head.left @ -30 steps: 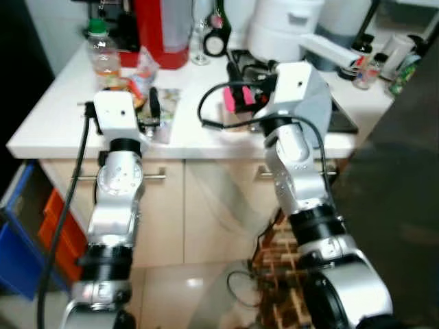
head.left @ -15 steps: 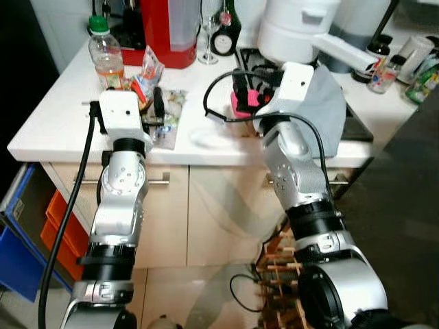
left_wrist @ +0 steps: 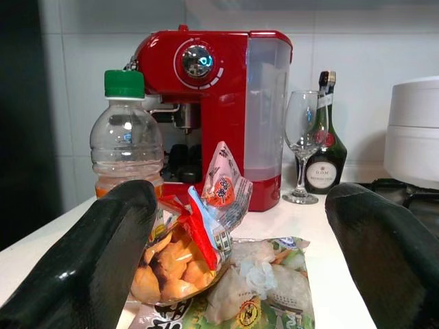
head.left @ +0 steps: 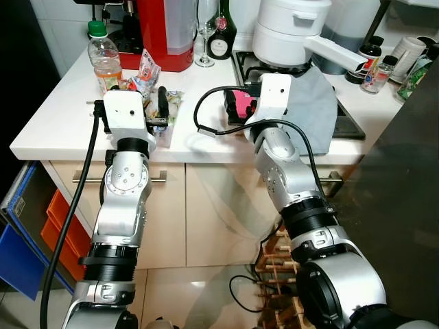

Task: Restocking fridge

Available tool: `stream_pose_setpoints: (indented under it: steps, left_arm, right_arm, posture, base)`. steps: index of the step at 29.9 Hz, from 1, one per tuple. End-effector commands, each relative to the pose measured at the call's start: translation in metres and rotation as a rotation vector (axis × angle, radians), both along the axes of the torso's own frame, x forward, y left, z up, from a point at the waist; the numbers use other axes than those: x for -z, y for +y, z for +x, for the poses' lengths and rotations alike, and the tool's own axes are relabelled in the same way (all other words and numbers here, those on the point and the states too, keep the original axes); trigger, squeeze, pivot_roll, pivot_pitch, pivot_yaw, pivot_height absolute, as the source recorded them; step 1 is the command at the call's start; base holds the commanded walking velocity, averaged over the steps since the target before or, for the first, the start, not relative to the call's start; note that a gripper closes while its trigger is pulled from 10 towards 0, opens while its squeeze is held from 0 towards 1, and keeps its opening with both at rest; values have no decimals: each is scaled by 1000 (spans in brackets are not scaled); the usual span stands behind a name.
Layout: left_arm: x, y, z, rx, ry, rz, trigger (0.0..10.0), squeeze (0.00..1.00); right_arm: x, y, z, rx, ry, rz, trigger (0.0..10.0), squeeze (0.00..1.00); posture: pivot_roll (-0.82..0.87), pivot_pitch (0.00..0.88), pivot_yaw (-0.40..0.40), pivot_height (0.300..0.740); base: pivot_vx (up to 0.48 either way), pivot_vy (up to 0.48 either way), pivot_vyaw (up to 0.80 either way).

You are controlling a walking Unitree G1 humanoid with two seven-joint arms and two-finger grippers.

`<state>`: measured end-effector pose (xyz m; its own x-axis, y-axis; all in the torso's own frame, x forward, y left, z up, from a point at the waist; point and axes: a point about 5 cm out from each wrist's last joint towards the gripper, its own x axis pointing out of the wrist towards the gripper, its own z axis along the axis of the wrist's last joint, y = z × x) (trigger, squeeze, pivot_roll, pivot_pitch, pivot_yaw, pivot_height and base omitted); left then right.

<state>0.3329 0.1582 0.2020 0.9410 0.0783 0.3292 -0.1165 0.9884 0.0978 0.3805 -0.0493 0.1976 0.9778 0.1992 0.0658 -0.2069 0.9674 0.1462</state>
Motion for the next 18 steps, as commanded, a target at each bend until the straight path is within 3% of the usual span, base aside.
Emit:
stream_pose_setpoints:
  steps: [1, 10, 18]
  left_arm:
    - [0, -2, -2, 11, 4, 17, 10000, 0]
    - [1, -1, -3, 7, 7, 20, 10000, 0]
    - [1, 0, -4, 2, 9, 18, 10000, 0]
  right_arm:
    - [5, 4, 2, 2, 38, -15, 10000, 0]
    - [10, 10, 4, -11, 66, -12, 10000, 0]
    - [15, 13, 6, -28, 128, 49, 10000, 0]
  posture:
    - [80, 0, -56, 740]
    - [91, 0, -63, 740]
    - [95, 0, -69, 740]
  base:
    - [0, 0, 0]
    - [0, 0, 0]
    - [0, 0, 0]
